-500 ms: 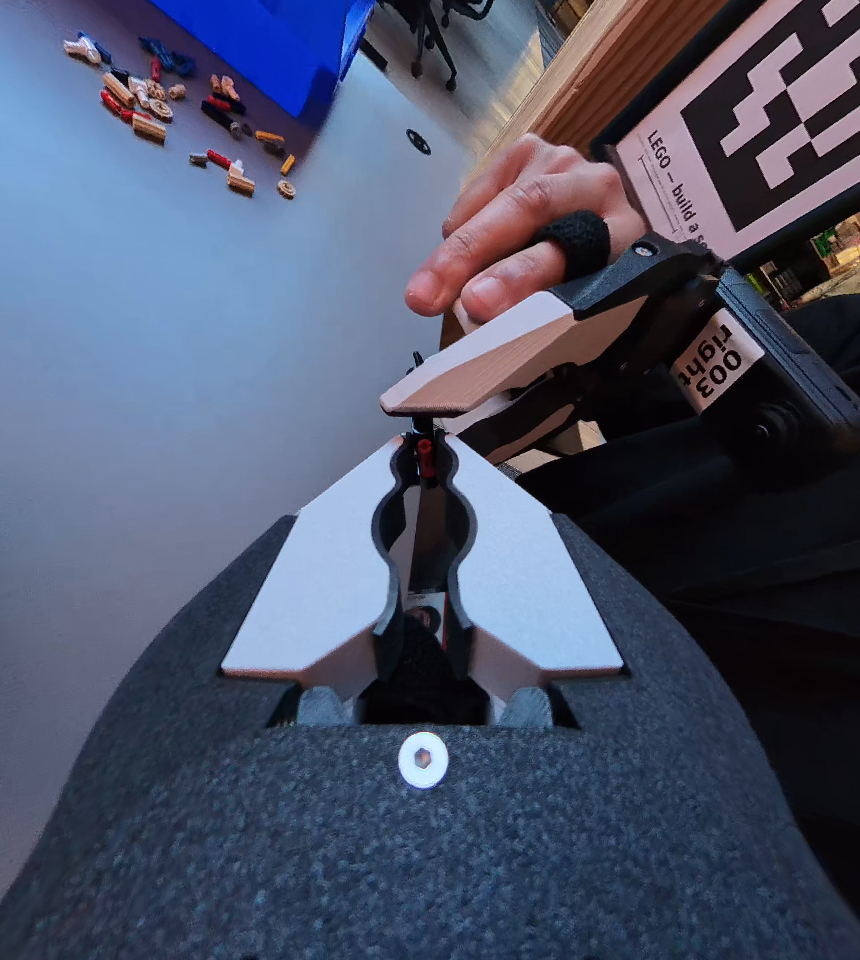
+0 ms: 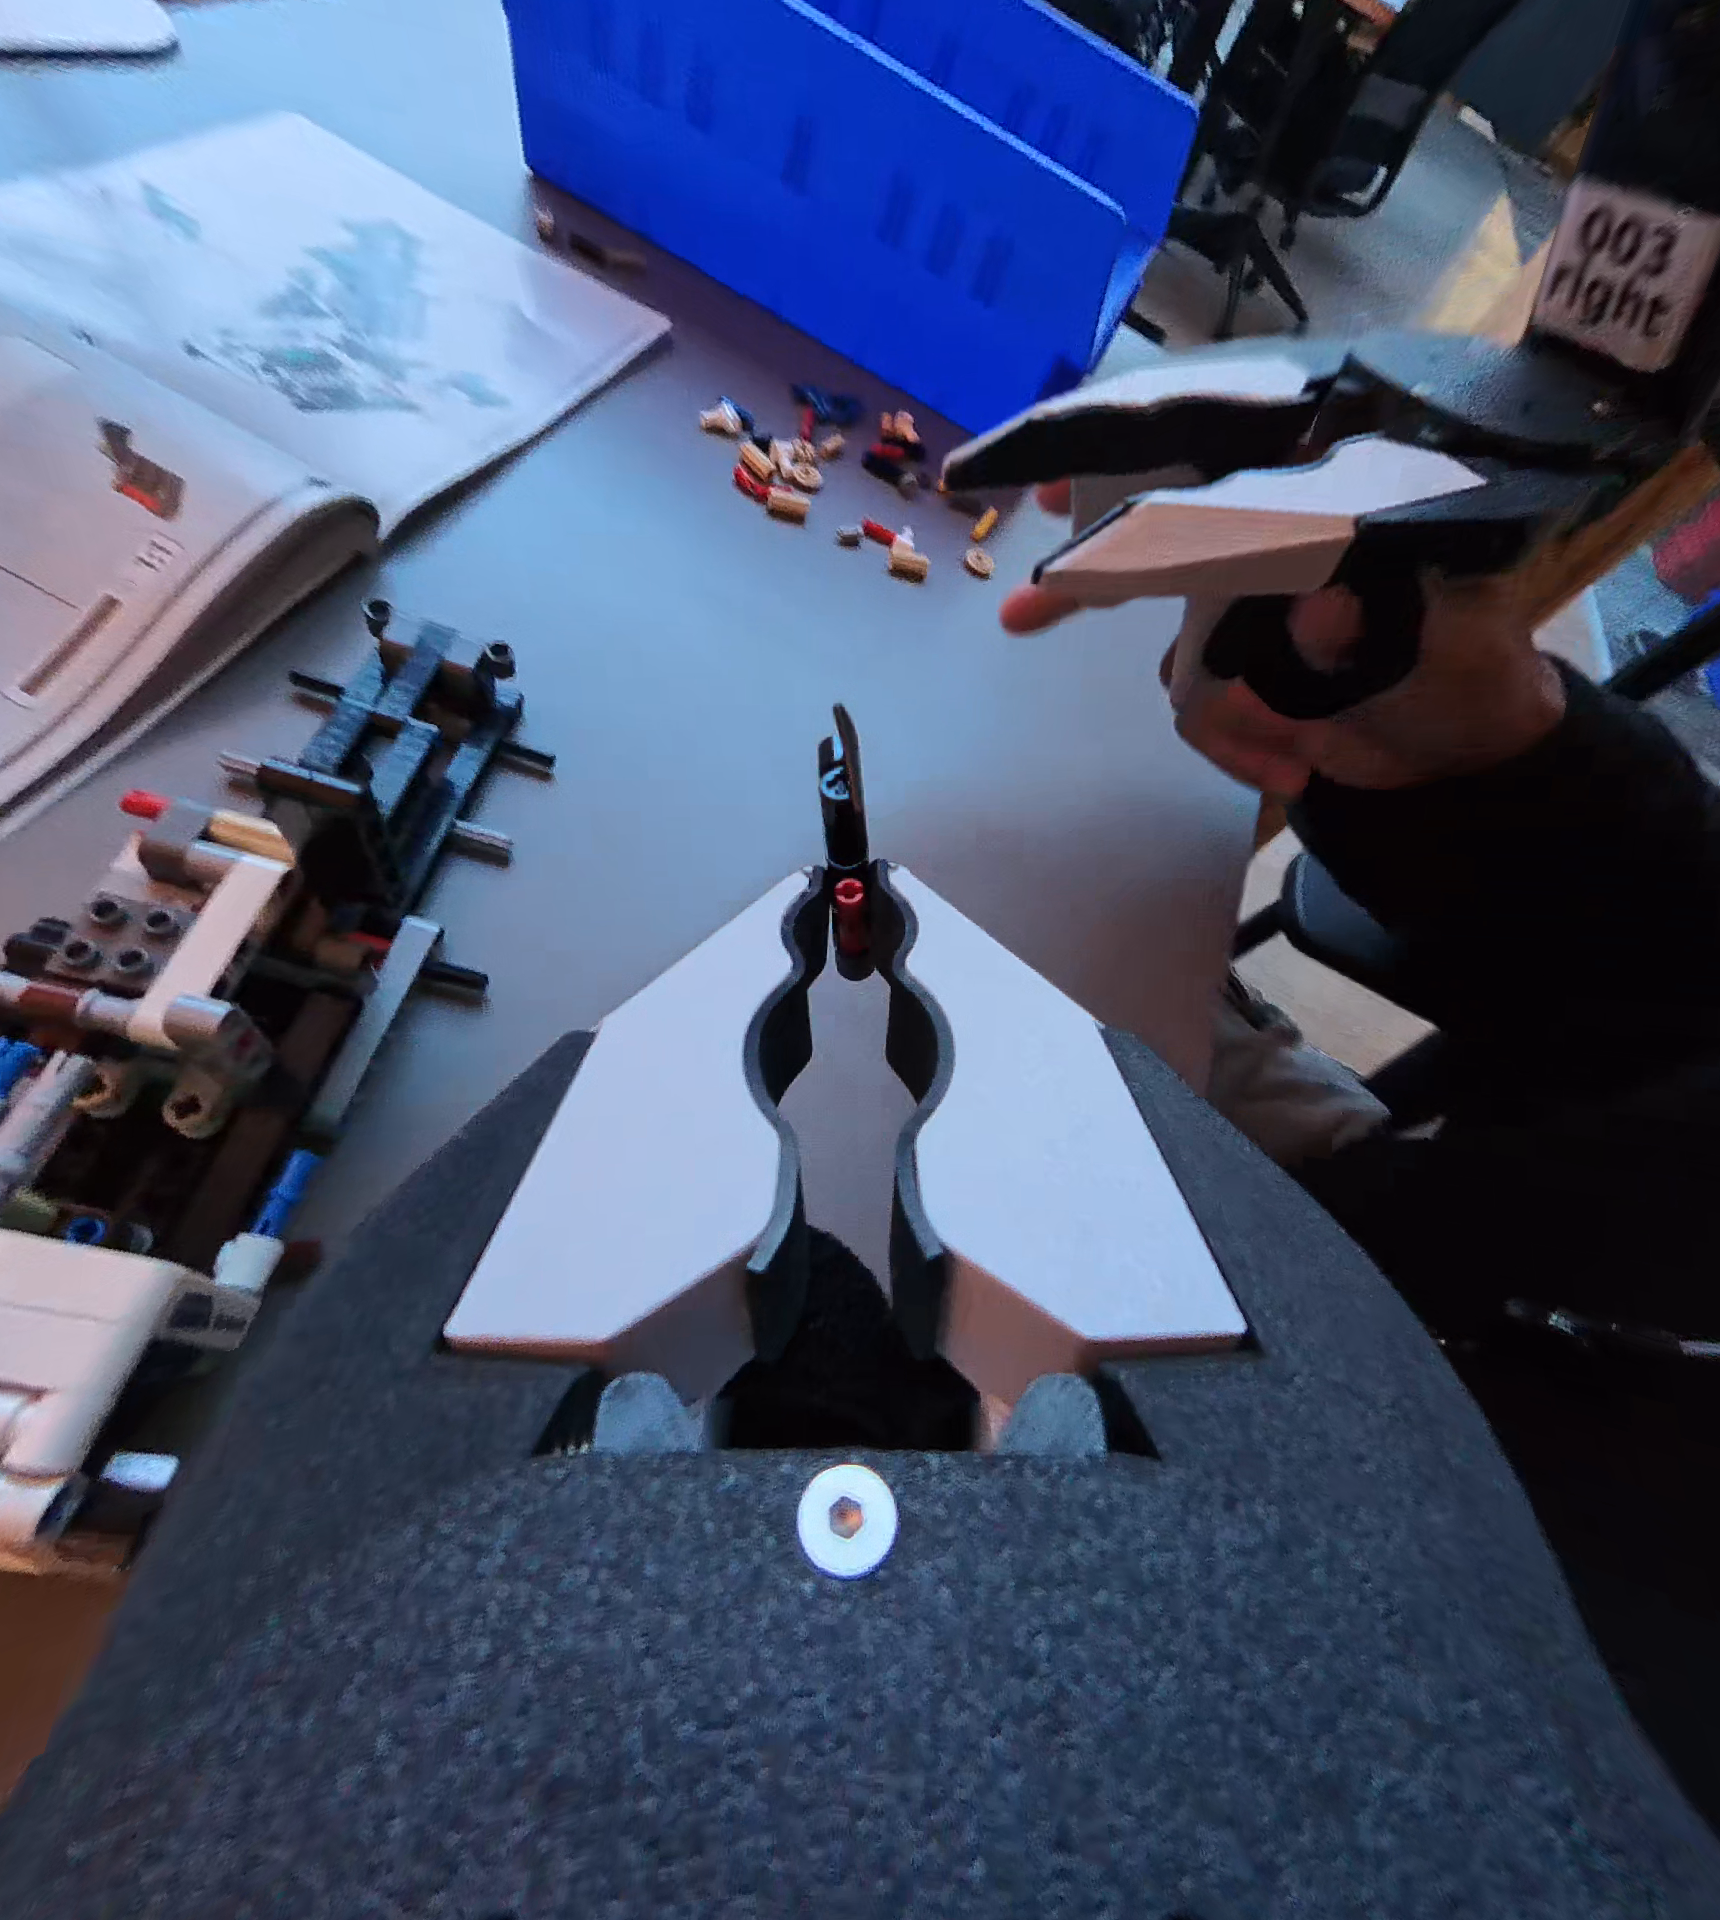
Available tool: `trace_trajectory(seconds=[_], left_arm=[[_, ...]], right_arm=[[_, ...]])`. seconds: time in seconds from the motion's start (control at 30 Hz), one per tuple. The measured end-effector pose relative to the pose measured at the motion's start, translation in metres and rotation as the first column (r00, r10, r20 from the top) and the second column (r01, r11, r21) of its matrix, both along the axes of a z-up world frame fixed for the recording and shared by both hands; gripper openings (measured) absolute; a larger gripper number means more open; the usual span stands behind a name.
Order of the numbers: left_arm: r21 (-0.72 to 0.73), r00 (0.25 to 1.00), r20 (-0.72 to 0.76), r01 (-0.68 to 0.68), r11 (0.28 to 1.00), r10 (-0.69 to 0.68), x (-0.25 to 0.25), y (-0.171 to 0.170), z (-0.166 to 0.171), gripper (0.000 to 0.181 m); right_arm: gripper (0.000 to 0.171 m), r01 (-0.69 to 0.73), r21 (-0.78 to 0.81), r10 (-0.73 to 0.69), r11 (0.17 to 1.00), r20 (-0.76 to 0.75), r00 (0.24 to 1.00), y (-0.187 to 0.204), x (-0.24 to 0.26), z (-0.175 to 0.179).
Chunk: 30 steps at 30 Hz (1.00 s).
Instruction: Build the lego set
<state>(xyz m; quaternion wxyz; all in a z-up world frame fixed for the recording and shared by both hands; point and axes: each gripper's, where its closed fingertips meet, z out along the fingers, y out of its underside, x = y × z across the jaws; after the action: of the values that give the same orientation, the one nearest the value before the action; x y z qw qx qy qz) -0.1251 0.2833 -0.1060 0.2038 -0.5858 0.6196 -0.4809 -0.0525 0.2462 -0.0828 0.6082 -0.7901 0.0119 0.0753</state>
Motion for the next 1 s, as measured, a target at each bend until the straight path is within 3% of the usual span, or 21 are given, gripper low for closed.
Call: trace_trajectory(seconds=[0.03,0.1,0.27,0.4,0.6,1.0], left_arm=[[0.005,1.0,0.021,-0.014,1.0,0.014,0.005,0.0,0.0,0.006],[-0.008,0.999,0.042,-0.027,1.0,0.027,0.017,-0.001,-0.001,0.006],[-0.067,0.996,0.021,-0.085,0.994,0.087,0.052,0.001,-0.006,0.006],[-0.017,0.994,0.006,-0.112,0.994,0.112,0.078,0.006,-0.012,0.007],[-0.059,0.997,-0.028,-0.071,0.996,0.069,0.107,-0.008,-0.028,0.006],[0.083,0.997,-0.073,-0.032,0.996,0.038,0.11,-0.007,-0.049,0.007]], right_arm=[[0.045,0.03,0.029,-0.027,0.999,-0.092,0.995,0.0,0.007,0.0],[0.037,0.079,0.097,-0.065,0.992,-0.139,0.988,0.001,0.02,0.001],[0.031,0.103,-0.022,-0.104,0.994,-0.068,0.992,0.018,0.054,-0.019],[0.026,0.078,-0.056,-0.075,0.995,0.053,0.996,0.037,0.077,-0.028],[0.027,0.09,-0.01,-0.09,0.996,-0.047,0.995,0.037,0.088,-0.031],[0.026,0.072,-0.029,-0.074,0.997,-0.114,0.991,0.036,0.09,-0.034]])
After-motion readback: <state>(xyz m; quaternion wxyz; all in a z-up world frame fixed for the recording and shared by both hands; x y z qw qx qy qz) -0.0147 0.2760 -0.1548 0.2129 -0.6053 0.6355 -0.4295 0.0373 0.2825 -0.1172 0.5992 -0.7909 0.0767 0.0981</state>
